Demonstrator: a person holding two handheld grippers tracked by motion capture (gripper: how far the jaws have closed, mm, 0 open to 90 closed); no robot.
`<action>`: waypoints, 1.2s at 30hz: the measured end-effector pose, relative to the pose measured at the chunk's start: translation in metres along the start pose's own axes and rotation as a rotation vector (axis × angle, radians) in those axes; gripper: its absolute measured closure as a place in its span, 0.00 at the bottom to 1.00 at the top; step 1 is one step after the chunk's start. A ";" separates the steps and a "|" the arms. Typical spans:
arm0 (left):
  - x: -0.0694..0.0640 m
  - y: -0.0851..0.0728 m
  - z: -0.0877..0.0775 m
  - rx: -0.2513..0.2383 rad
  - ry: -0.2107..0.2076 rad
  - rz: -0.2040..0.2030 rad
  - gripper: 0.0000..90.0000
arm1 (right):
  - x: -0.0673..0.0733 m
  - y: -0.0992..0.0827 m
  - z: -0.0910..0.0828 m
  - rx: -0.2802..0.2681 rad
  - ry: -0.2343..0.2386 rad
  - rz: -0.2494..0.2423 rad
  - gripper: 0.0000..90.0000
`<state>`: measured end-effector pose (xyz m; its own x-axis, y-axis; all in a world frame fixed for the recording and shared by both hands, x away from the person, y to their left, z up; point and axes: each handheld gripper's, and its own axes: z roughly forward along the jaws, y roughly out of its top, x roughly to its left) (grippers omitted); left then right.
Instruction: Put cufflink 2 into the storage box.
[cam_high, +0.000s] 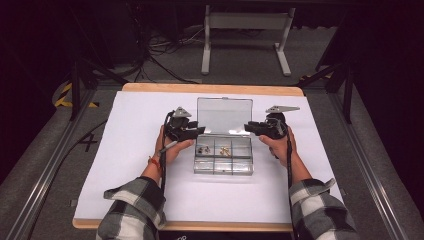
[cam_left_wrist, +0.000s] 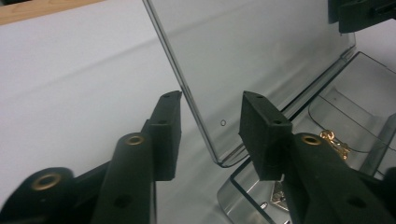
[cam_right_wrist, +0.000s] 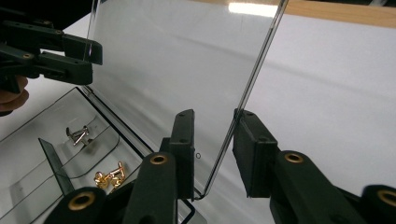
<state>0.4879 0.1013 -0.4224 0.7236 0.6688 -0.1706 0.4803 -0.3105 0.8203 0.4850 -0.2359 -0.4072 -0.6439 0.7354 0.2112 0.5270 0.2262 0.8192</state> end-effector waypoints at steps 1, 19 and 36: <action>0.000 0.000 0.000 -0.001 0.000 0.000 0.68 | 0.001 0.000 0.000 -0.001 -0.001 -0.002 0.80; -0.003 0.007 -0.012 -0.019 0.001 0.036 0.72 | 0.010 -0.001 -0.012 -0.006 -0.015 -0.102 0.87; -0.010 0.017 -0.029 -0.053 0.001 0.115 0.79 | 0.029 0.007 -0.021 -0.002 -0.019 -0.194 0.70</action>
<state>0.4738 0.1089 -0.3910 0.7718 0.6317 -0.0729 0.3671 -0.3489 0.8623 0.4590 -0.2264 -0.3842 -0.7230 0.6898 0.0388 0.3923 0.3637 0.8449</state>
